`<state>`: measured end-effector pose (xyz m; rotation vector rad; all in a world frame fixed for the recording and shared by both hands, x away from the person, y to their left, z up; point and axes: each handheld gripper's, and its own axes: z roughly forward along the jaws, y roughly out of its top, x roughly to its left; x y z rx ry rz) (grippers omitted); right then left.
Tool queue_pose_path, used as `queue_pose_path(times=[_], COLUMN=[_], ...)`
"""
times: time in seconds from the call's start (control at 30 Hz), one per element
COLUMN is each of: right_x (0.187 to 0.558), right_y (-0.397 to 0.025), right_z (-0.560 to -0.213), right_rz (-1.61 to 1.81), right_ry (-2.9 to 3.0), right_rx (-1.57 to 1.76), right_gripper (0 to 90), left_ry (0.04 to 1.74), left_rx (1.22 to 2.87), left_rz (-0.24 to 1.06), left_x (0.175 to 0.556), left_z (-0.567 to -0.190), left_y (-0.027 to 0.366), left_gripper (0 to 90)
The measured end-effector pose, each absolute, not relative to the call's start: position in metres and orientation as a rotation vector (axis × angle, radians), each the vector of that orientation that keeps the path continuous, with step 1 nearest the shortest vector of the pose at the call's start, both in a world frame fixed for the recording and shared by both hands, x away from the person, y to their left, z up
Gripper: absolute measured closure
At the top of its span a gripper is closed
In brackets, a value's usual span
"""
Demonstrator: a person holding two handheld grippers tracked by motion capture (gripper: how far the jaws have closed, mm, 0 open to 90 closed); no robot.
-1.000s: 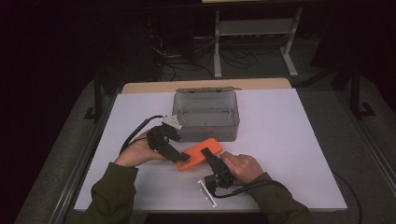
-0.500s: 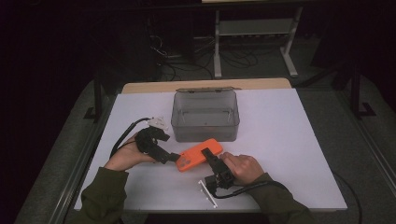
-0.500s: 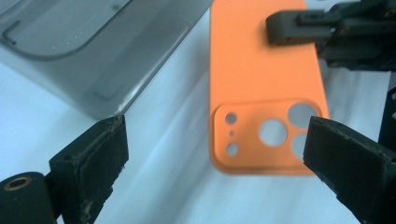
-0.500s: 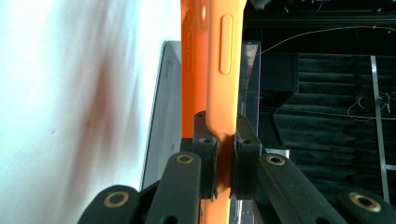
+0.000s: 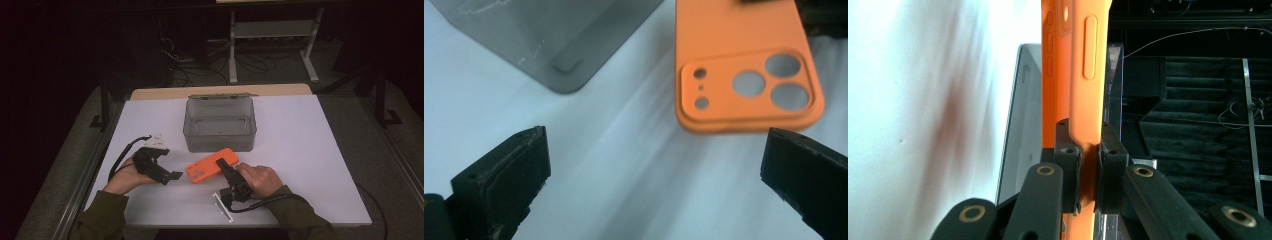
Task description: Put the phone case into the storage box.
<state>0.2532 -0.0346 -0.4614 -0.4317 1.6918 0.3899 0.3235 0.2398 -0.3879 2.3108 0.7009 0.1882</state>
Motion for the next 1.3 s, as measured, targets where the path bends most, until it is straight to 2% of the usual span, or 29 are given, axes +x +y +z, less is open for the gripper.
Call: queue_pose_path(times=[0.37, 0.7, 1.3], right_x=[0.253, 0.254, 0.256], right_y=[-0.035, -0.037, -0.037], right_z=[-0.461, -0.458, -0.457], right_rz=[0.395, 0.402, 0.437], right_ry=[1.691, 1.690, 1.728], right_rx=[-0.428, -0.413, -0.370], right_gripper=[81.7, 81.6, 81.4], left_ry=[0.751, 0.772, 0.747], left_rx=[2.268, 2.198, 2.226], left_rz=[0.300, 0.319, 0.337], left_x=[0.304, 0.294, 0.292], left_z=[-0.413, -0.426, -0.431], left_y=[0.250, 0.250, 0.245], left_gripper=[0.0, 0.0, 0.0])
